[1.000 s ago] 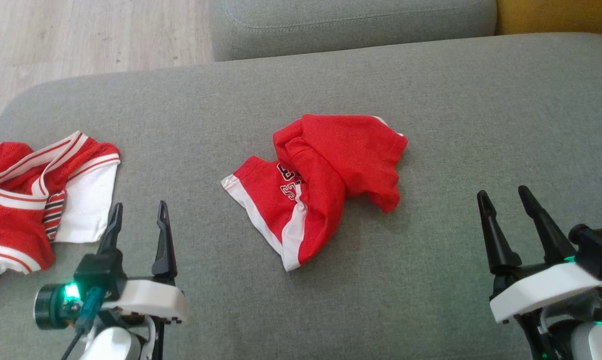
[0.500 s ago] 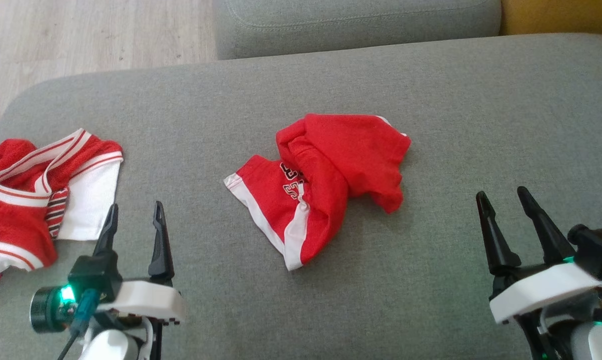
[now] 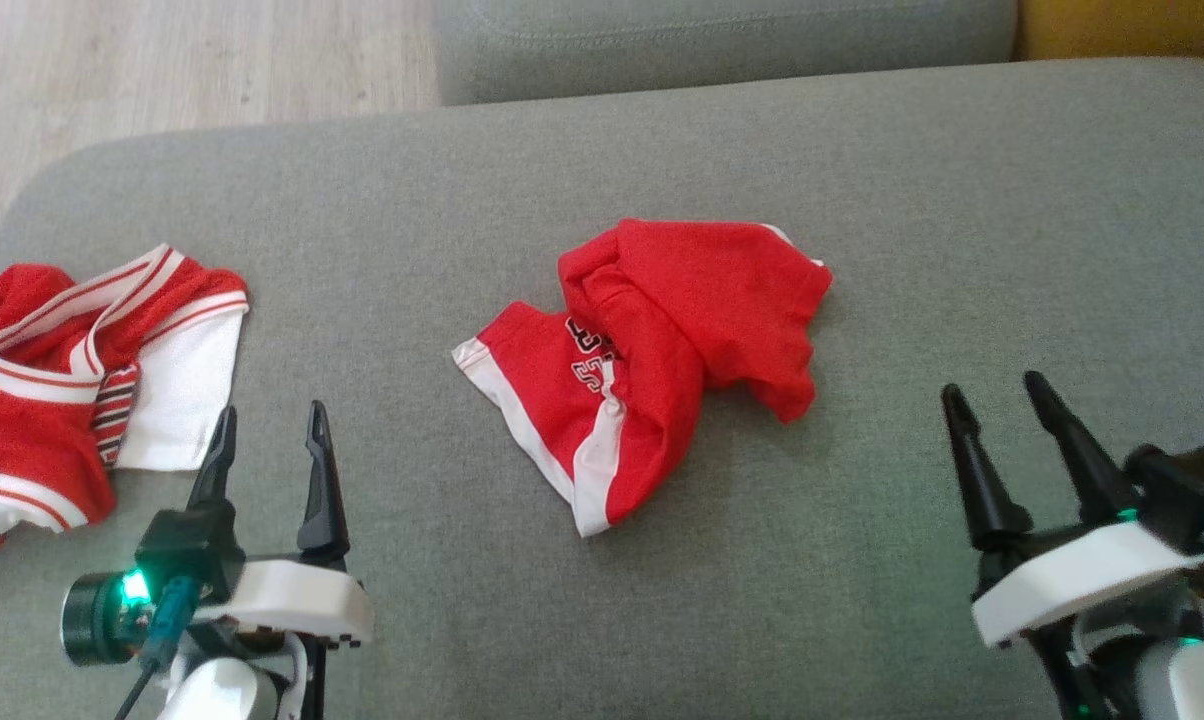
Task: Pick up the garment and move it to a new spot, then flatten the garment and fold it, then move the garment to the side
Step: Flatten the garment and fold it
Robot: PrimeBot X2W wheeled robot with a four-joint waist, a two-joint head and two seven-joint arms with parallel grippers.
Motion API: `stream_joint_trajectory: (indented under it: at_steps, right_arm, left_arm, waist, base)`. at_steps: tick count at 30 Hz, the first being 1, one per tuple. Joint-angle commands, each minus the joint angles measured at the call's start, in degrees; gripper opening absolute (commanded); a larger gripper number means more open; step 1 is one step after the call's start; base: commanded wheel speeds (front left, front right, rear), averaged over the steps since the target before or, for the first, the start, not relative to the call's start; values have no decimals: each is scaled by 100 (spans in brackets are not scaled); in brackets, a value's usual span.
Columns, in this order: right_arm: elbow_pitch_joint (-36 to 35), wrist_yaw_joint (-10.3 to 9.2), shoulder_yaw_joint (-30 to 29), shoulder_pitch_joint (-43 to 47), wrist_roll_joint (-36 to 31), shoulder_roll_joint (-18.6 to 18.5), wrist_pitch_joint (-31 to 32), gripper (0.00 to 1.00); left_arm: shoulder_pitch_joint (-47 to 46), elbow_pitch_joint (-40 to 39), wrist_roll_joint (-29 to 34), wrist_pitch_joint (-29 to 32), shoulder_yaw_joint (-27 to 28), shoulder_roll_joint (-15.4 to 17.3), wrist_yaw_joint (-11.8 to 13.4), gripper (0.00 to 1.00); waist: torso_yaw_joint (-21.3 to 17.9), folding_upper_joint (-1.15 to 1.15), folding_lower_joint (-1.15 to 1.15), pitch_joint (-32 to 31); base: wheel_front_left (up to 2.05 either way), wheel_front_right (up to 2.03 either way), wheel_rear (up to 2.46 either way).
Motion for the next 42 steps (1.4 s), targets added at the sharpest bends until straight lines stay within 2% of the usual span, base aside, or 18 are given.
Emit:
stream_joint_trajectory:
  at_steps: [1, 5, 13, 18, 23, 24, 25, 26, 30, 35, 42]
  right_arm:
    - [-203, -4, 243, -311, 42, -143, 48, 100]
    - [-108, -4, 748, -540, 133, -287, 130, 100]
    - [387, -4, 2293, -1438, 407, -621, 478, 100]
    - [736, -4, 2814, -1880, 471, -860, 788, 100]
    - [1384, -4, 3021, -2134, 559, -1014, 1392, 100]
    - [1449, -4, 3013, -2143, 573, -1008, 1441, 82]
    - [1488, -4, 2997, -2143, 595, -992, 1461, 38]
    - [1492, -4, 2971, -2141, 617, -972, 1435, 0]
    - [1311, -4, 2651, -2102, 714, -869, 1079, 0]
    - [1054, -4, 1851, -1833, 759, -637, 758, 0]
    - [1069, -4, 436, -1036, 955, 43, 731, 0]
  left_arm:
    - [-294, -166, -11, -66, 240, 111, -15, 100]
    - [-442, -184, 27, -81, 188, 67, -23, 100]
    - [-756, -82, 61, -155, 88, -79, -56, 100]
    - [-897, 12, 54, -213, 43, -166, -87, 100]
    - [-1052, 182, 31, -322, -18, -300, -128, 100]
    - [-1063, 209, 24, -342, -20, -313, -132, 100]
    - [-1074, 234, 17, -360, -22, -326, -136, 100]
    - [-1084, 259, 10, -377, -23, -336, -140, 100]
    - [-1088, 341, -10, -430, -1, -331, -133, 100]
    - [-1063, 365, -30, -431, 19, -304, -102, 100]
    - [-1044, 316, -34, -361, -3, -245, -81, 100]
  waist:
    - [36, 0, 0, 87]
    - [128, 0, 0, 305]
    - [355, 0, 0, 692]
    - [483, 0, 0, 816]
    - [626, 0, 0, 917]
    - [639, 0, 0, 926]
    - [650, 0, 0, 936]
    - [656, 0, 0, 943]
    - [624, 0, 0, 937]
    - [499, 0, 0, 860]
    - [329, 0, 0, 799]
  base:
    - [0, 0, 0]
    - [0, 0, 0]
    - [0, 0, 0]
    - [0, 0, 0]
    - [0, 0, 0]
    - [0, 0, 0]
    - [0, 0, 0]
    - [0, 0, 0]
    - [0, 0, 0]
    - [0, 0, 0]
    - [0, 0, 0]
